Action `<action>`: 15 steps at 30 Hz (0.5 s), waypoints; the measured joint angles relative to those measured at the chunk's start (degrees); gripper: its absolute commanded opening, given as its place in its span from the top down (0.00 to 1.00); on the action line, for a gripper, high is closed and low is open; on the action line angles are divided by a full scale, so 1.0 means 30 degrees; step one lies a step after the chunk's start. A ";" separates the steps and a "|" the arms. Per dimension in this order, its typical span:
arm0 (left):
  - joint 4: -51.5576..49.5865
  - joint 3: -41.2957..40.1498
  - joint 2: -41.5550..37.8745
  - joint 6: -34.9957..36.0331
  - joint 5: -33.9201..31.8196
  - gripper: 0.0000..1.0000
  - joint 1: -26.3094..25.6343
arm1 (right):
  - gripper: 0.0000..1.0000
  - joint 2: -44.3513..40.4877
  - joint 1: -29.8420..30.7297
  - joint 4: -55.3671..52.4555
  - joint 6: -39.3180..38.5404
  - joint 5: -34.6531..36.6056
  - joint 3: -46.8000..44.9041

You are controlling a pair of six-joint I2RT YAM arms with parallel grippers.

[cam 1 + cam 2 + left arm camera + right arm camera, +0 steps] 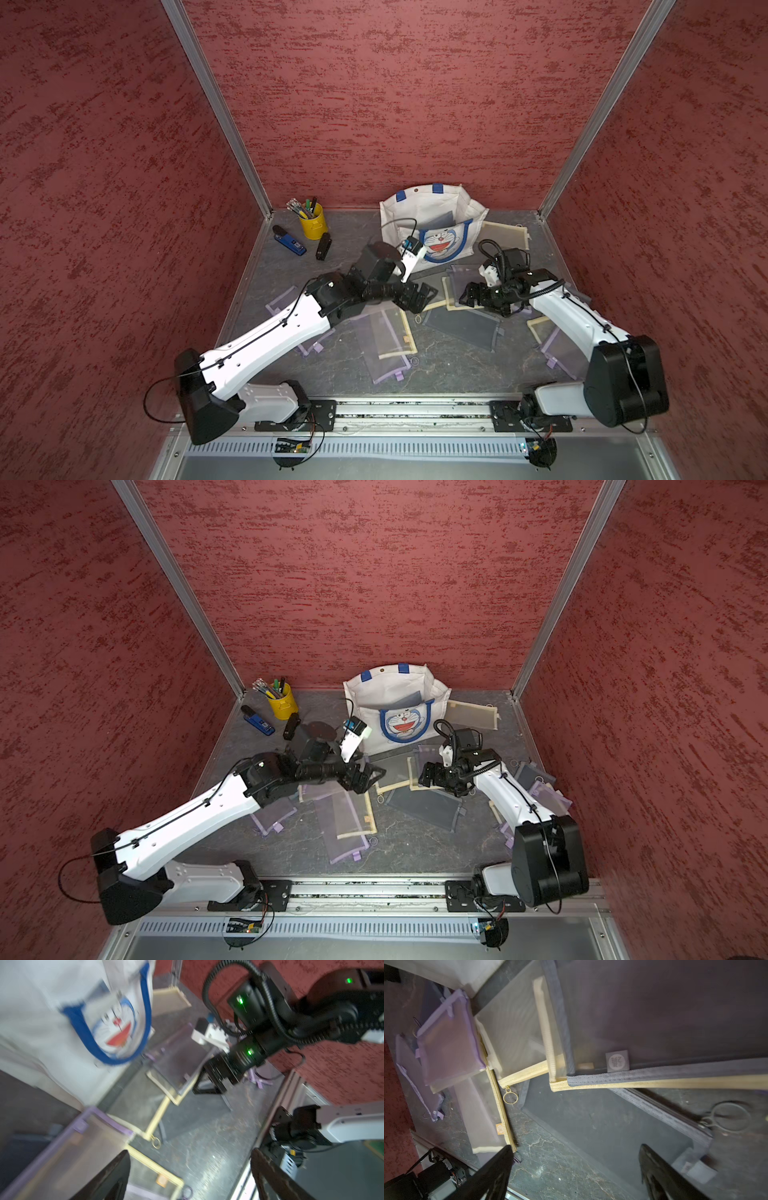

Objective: Put the pencil pouch into the canvas bag
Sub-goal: Pick up the pencil pouch from the center of the board.

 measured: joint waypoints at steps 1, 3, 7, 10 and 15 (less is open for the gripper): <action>0.0240 -0.0838 -0.0029 -0.0845 0.0102 0.09 -0.0386 | 0.05 0.0328 0.0000 0.0204 -0.0087 -0.0007 -0.0160; 0.0911 -0.2346 0.0328 -0.2514 0.0481 0.09 -0.0984 | 0.05 0.0772 0.0000 0.0532 -0.0219 0.0022 -0.0488; 0.2171 -0.3526 0.1698 -0.4728 0.1246 0.09 -0.1180 | 0.05 0.1523 -0.0007 0.1188 -0.0350 0.0474 -0.0809; 0.3541 -0.3898 0.2586 -0.5996 0.1967 0.08 -0.0998 | 0.05 0.2229 -0.0029 0.2208 -0.0197 0.0576 -0.1450; 0.5756 -0.5209 0.2761 -0.7810 0.3191 0.08 -0.0233 | 0.06 0.2266 -0.0051 0.4503 0.0685 -0.0036 -0.2557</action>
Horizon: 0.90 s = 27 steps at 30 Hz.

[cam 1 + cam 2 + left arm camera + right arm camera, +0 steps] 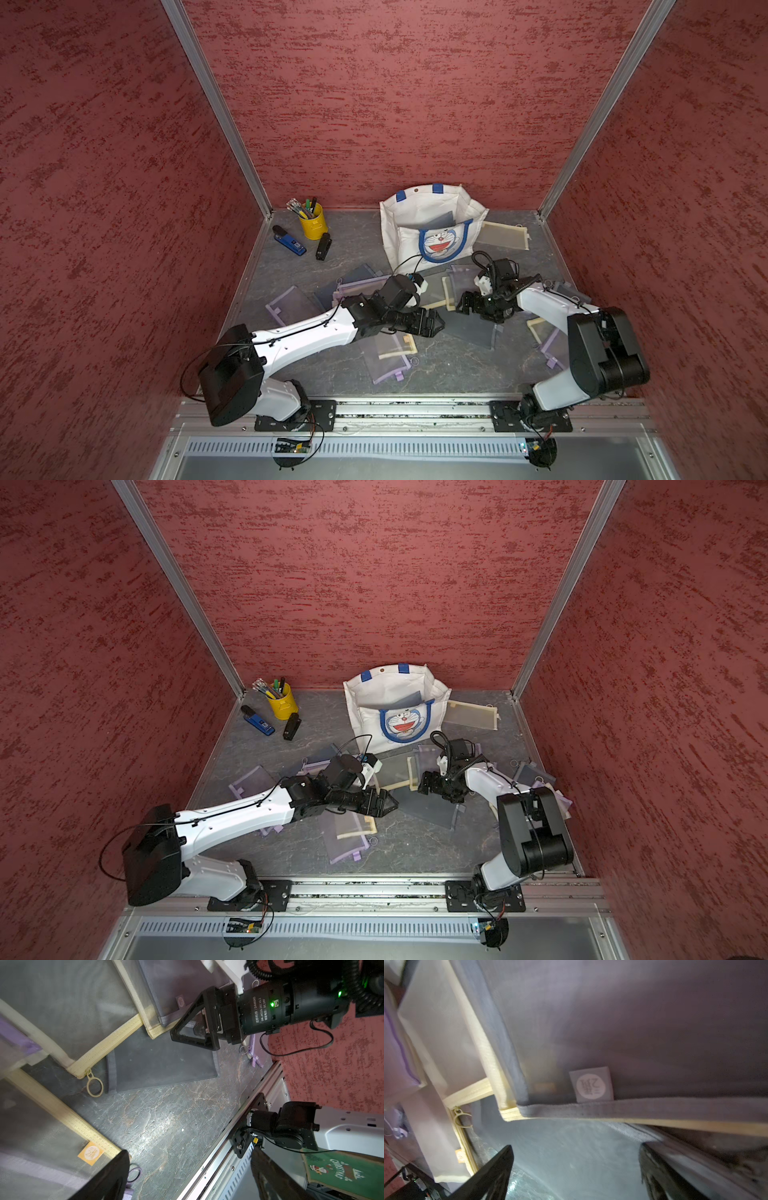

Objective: Put the pencil pouch into the canvas bag
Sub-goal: Pick up the pencil pouch from the center of the board.

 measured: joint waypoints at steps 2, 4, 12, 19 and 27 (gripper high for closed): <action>0.0692 -0.0801 -0.0146 -0.0634 0.0372 0.08 0.0481 | 0.06 -0.0561 0.0080 0.0969 0.0481 -0.0335 -0.0772; 0.0940 -0.1501 -0.0364 -0.1035 0.0495 0.08 0.0860 | 0.06 -0.1107 0.0503 0.1851 0.1158 -0.0656 -0.1515; 0.1428 -0.3133 -0.0954 -0.1938 0.1005 0.09 0.1450 | 0.06 -0.2616 0.5180 0.4969 0.5100 -0.2470 -0.3840; 0.1756 -0.4269 -0.1086 -0.2696 0.1268 0.12 0.1581 | 0.07 -0.3796 0.7934 0.2229 0.6951 -0.2827 -0.3723; 0.2076 -0.6426 -0.2827 -0.4517 0.1173 0.15 0.0430 | 0.11 -0.2120 0.6390 -0.0291 0.4932 -0.1610 0.0080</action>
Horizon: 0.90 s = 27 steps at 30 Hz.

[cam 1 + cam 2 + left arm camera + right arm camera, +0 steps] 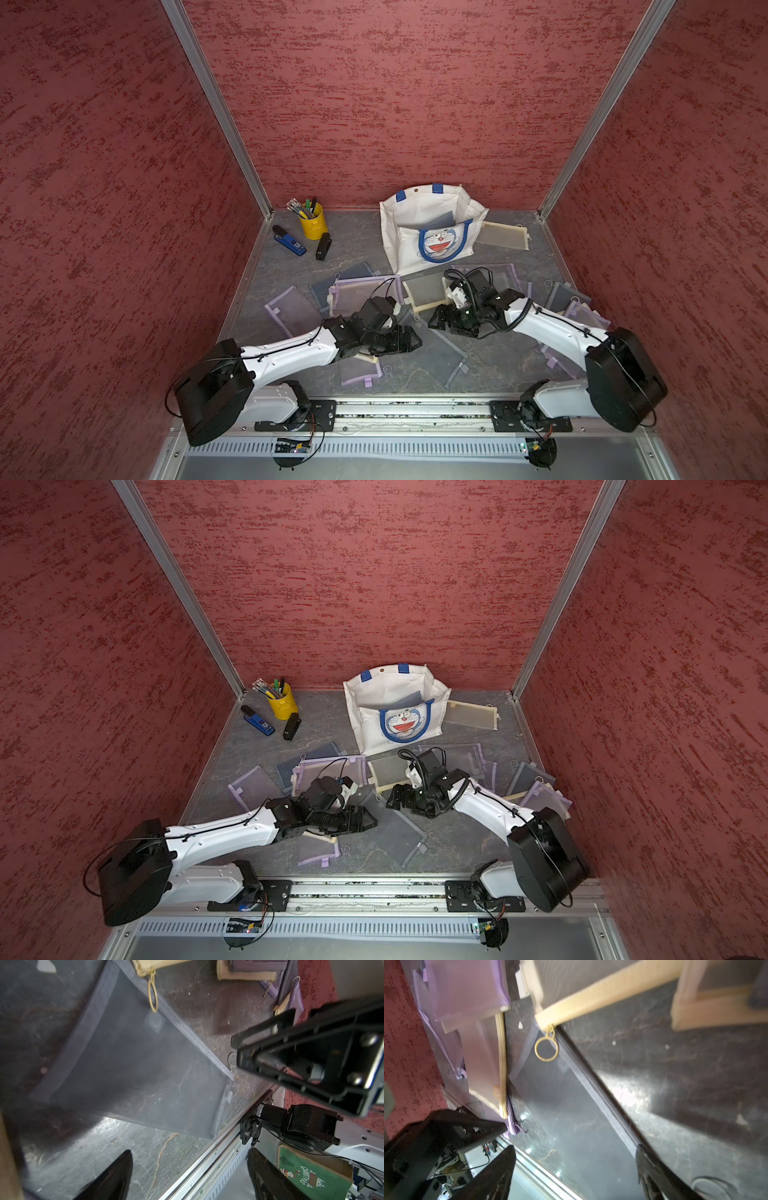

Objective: Put the pencil pouch into the canvas bag
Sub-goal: Pick up the pencil pouch from the center of the board.

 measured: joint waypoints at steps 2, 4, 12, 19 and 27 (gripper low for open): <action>0.0233 -0.0452 -0.0087 -0.0503 0.0000 0.17 -0.0036 | 0.13 0.1188 -0.0204 0.0066 -0.0561 0.0044 0.0342; 0.0634 -0.0860 -0.0022 -0.1071 -0.0058 0.18 -0.0036 | 0.15 0.2331 -0.0270 0.0175 -0.1005 0.0022 0.0364; 0.3177 -0.1953 0.1654 -0.3956 -0.1443 0.22 -0.1326 | 0.28 0.2871 -0.0444 0.1224 -0.2310 -0.1348 -0.0255; 0.7883 -0.2259 0.3832 -0.7111 -0.3002 0.26 -0.2565 | 0.35 0.2004 -0.0408 0.2922 -0.2208 -0.3555 -0.2222; 1.0251 -0.1690 0.5734 -0.8204 -0.4626 0.58 -0.2579 | 0.64 0.1056 0.0124 0.3621 -0.1341 -0.4473 -0.3621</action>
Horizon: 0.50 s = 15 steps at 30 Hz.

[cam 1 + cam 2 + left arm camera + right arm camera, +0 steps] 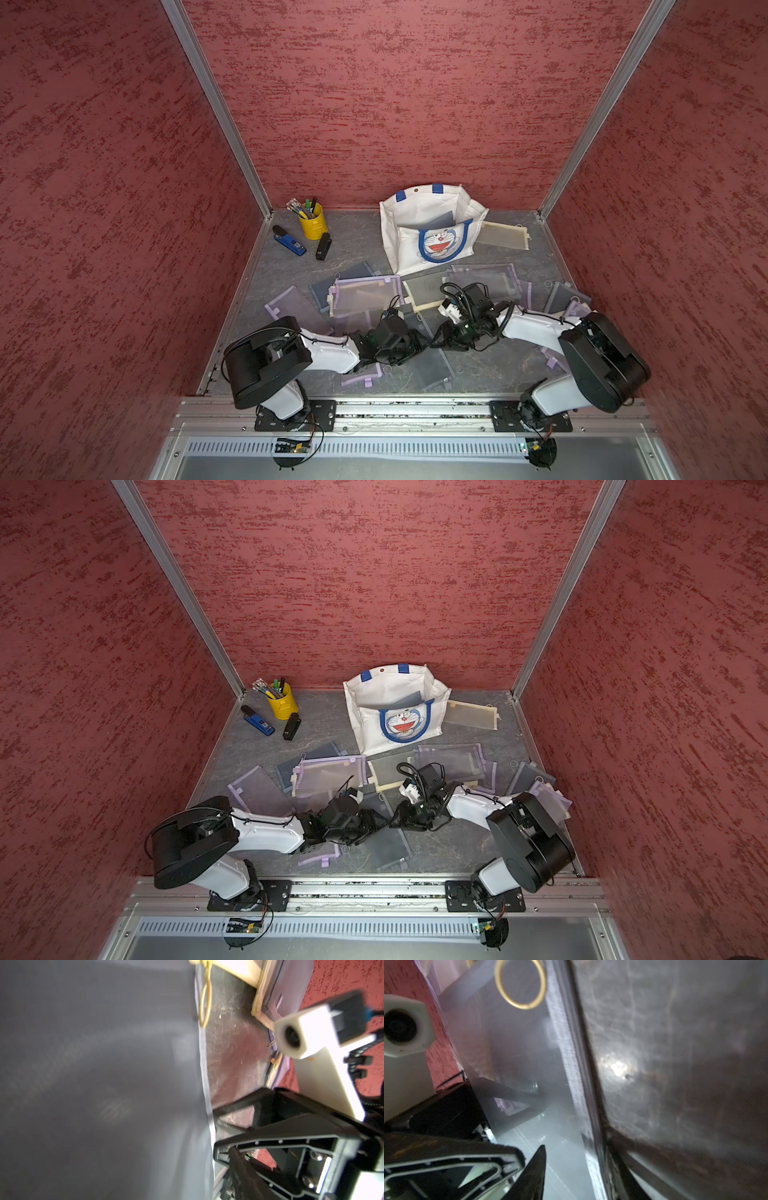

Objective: Put the pencil pouch into the canvas bag
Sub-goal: Pick up the pencil pouch from the center of the board.

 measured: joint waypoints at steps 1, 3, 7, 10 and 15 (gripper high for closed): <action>0.0000 0.0007 -0.0051 0.0080 -0.0189 0.68 0.0015 | 0.65 -0.0459 0.0036 0.0015 0.0131 -0.0058 -0.0160; -0.0313 0.0029 -0.0568 0.0270 -0.0627 0.86 0.0036 | 0.66 -0.1741 0.0051 0.0131 0.0401 -0.0175 -0.0350; -0.3235 0.1137 -0.3045 0.1741 -0.1464 1.00 0.0109 | 0.60 -0.3934 0.0044 0.0561 0.0809 -0.0197 -0.0189; -0.6229 0.3147 -0.5355 0.3701 -0.1953 1.00 0.0386 | 0.45 -0.4918 0.0036 0.0175 0.0845 0.0007 0.0532; -1.1256 0.7555 -0.7650 0.8524 -0.1668 1.00 0.2033 | 0.25 -0.5085 -0.0605 -0.1836 -0.0087 0.1056 0.4204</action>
